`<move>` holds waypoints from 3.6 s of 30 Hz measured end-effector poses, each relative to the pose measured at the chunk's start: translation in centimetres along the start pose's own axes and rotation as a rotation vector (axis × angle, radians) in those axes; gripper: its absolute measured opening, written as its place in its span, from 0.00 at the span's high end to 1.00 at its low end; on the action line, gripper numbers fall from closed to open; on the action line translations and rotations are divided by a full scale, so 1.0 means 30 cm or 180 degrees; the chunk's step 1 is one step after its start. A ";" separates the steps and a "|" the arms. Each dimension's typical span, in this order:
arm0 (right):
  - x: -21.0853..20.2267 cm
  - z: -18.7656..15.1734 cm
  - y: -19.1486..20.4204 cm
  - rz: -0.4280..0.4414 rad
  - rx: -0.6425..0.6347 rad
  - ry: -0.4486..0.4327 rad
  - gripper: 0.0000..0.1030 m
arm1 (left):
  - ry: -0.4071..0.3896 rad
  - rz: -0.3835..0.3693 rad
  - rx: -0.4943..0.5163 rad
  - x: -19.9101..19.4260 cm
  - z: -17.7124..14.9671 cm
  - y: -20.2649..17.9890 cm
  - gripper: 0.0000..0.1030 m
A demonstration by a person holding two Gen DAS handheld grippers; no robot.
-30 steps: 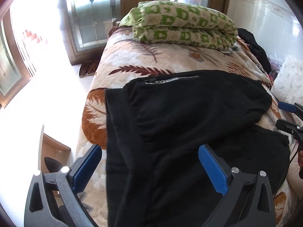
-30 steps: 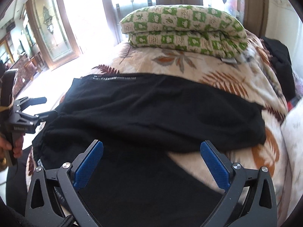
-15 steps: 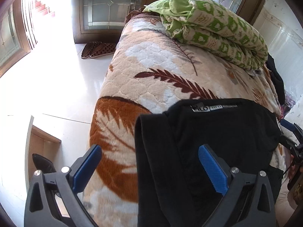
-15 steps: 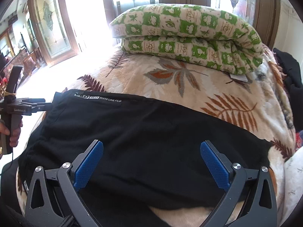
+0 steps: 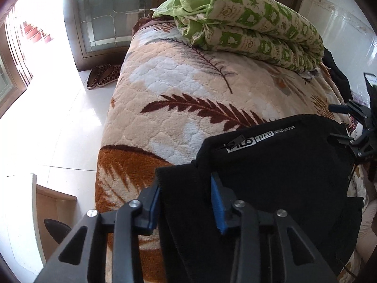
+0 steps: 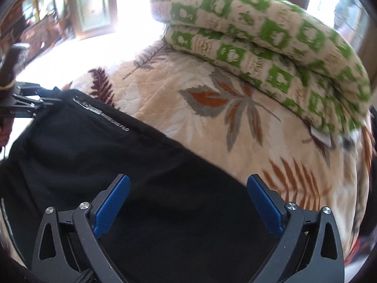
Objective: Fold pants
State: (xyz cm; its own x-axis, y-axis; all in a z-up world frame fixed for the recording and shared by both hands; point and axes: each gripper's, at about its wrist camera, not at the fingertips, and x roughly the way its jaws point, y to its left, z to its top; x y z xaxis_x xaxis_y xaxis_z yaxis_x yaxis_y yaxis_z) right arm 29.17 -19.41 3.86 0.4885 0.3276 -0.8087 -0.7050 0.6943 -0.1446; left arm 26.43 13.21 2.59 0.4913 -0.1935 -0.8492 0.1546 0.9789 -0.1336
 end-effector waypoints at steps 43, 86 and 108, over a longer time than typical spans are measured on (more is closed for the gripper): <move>-0.310 -0.124 0.203 0.0602 -0.0745 0.0098 0.92 | -0.0543 -0.0494 0.0467 -0.379 -0.105 -0.119 0.78; -0.302 -0.624 0.058 0.0028 0.3437 -0.0661 0.91 | -0.0099 -0.0439 0.0433 -0.406 -0.486 -0.189 0.77; -0.386 -0.893 0.386 0.0249 0.3551 -0.0460 0.91 | 0.0026 -0.0256 0.0865 -0.473 -0.610 -0.164 0.76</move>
State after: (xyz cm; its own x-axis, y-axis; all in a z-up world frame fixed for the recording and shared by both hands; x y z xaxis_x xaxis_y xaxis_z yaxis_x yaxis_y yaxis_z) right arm 1.58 -32.33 -3.73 0.5691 0.4163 -0.7091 0.0818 0.8294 0.5526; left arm 3.01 12.34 5.94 0.4614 -0.2683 -0.8457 0.4175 0.9067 -0.0599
